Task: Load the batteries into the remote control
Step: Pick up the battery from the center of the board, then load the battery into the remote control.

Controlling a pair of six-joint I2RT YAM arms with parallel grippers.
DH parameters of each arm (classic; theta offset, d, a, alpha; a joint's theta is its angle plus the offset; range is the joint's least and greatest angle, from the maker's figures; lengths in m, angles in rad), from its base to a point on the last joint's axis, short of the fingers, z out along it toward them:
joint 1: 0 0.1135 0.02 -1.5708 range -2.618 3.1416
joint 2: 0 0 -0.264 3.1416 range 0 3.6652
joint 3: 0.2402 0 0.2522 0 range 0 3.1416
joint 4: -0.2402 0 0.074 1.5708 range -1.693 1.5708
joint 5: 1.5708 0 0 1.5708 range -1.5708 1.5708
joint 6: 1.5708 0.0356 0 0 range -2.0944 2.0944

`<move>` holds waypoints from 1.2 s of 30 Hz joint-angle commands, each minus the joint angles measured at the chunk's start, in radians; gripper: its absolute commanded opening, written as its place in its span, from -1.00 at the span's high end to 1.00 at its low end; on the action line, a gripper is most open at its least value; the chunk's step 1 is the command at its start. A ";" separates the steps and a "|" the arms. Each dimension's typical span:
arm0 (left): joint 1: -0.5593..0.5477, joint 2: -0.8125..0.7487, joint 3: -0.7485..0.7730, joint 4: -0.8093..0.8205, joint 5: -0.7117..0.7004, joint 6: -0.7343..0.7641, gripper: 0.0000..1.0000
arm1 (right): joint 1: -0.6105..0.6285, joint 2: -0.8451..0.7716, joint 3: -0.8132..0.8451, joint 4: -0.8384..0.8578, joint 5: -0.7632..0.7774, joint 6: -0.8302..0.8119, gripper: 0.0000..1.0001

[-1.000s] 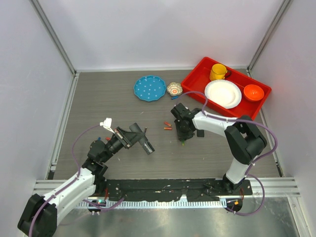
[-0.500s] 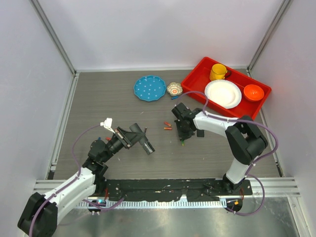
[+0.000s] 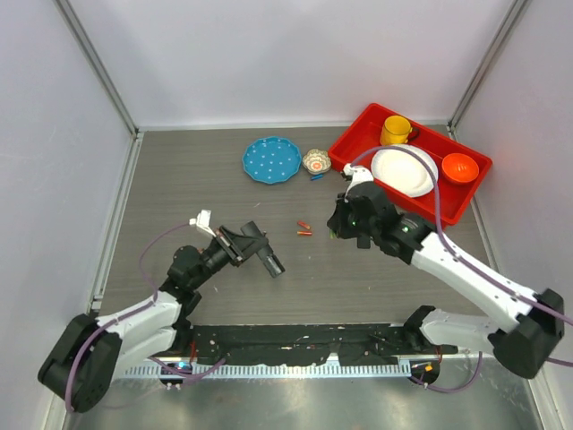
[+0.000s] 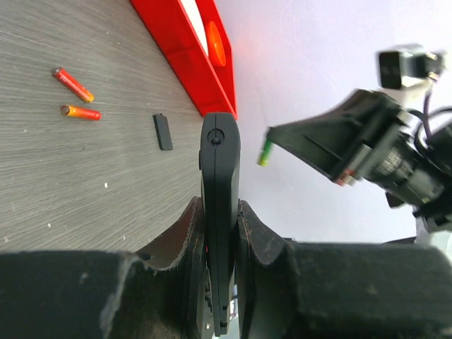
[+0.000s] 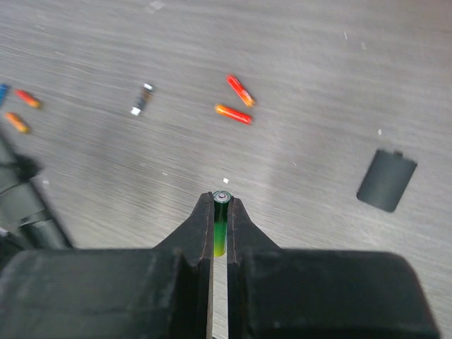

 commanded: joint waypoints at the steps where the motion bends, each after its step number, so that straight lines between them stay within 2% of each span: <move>1: -0.006 0.103 0.070 0.247 0.033 -0.030 0.99 | 0.093 -0.097 0.039 0.031 0.111 -0.043 0.99; 5: -0.013 0.295 0.096 0.414 0.065 -0.079 0.99 | 0.248 -0.113 0.044 0.039 0.225 -0.071 0.98; 6: -0.015 0.329 0.102 0.501 0.065 -0.093 0.99 | 0.300 -0.113 0.041 0.045 0.242 -0.074 0.99; 9: -0.022 0.482 0.116 0.691 0.084 -0.145 0.99 | 0.353 -0.113 0.038 0.065 0.285 -0.061 0.99; 20: -0.084 0.535 0.200 0.701 0.101 -0.105 1.00 | 0.465 -0.050 0.062 0.125 0.298 -0.058 0.98; 36: -0.111 0.545 0.214 0.701 0.091 -0.101 1.00 | 0.508 -0.002 0.042 0.200 0.346 -0.043 0.99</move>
